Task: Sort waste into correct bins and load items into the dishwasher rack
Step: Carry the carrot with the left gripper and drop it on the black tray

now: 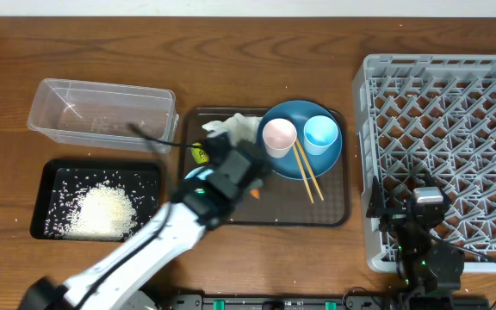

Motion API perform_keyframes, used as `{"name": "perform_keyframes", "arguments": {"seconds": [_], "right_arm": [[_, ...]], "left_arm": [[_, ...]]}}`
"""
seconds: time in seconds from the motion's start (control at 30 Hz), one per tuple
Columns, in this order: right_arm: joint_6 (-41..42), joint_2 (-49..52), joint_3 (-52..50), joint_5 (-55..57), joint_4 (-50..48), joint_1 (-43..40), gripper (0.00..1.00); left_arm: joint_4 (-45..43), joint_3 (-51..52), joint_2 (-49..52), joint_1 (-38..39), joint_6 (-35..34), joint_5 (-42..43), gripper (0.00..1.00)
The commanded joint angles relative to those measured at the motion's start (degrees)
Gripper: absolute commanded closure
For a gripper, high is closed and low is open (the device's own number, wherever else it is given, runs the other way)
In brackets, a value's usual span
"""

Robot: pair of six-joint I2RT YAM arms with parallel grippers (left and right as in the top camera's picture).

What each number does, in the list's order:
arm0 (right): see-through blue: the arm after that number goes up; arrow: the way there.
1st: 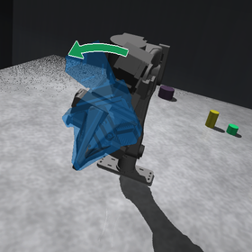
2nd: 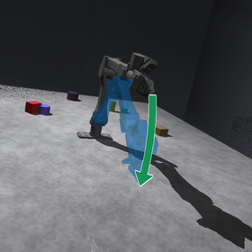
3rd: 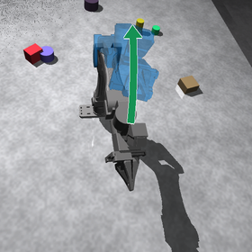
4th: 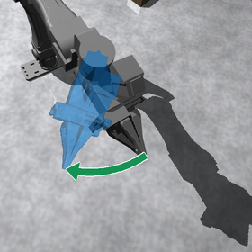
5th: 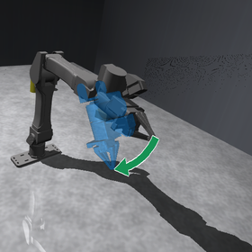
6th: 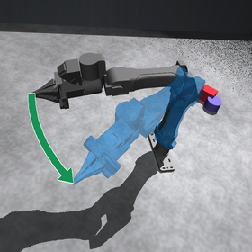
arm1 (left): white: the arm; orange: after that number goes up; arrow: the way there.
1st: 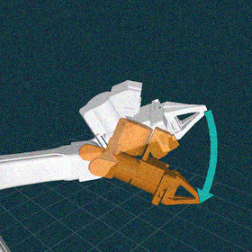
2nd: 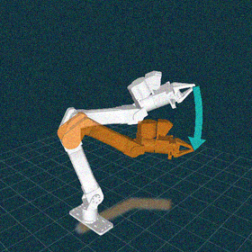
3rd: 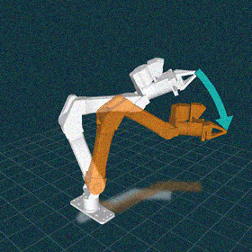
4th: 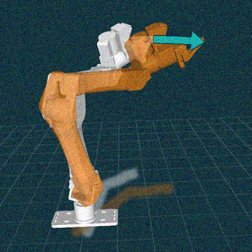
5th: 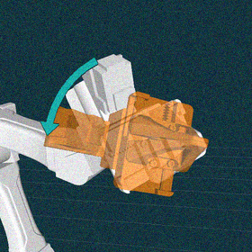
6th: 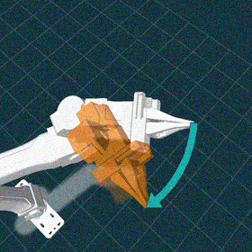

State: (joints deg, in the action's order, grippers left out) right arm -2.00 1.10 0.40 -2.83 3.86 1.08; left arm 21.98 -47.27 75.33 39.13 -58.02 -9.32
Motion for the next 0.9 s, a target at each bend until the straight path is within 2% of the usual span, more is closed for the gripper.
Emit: {"name": "perform_keyframes", "arguments": {"seconds": [0.0, 0.3, 0.5, 0.67, 0.87], "right_arm": [[-0.2, 0.0, -0.1, 0.0, 0.2, 0.0, 0.01], [-0.2, 0.0, -0.1, 0.0, 0.2, 0.0, 0.01], [-0.2, 0.0, -0.1, 0.0, 0.2, 0.0, 0.01], [-0.2, 0.0, -0.1, 0.0, 0.2, 0.0, 0.01], [-0.2, 0.0, -0.1, 0.0, 0.2, 0.0, 0.01]], "left_arm": [[3.8, 0.3, -4.9, -6.3, 2.6, -0.8, 0.81], [15.2, 0.3, -13.1, -30.8, 8.8, -0.8, 0.81], [18.1, 0.4, -12.2, -47.1, 13.4, -1.8, 0.81], [18.0, 1.5, -8.3, -56.5, 13.4, -2.1, 0.82], [17.4, 2.1, -1.7, -61.7, 13.4, -2.1, 0.81]]}}
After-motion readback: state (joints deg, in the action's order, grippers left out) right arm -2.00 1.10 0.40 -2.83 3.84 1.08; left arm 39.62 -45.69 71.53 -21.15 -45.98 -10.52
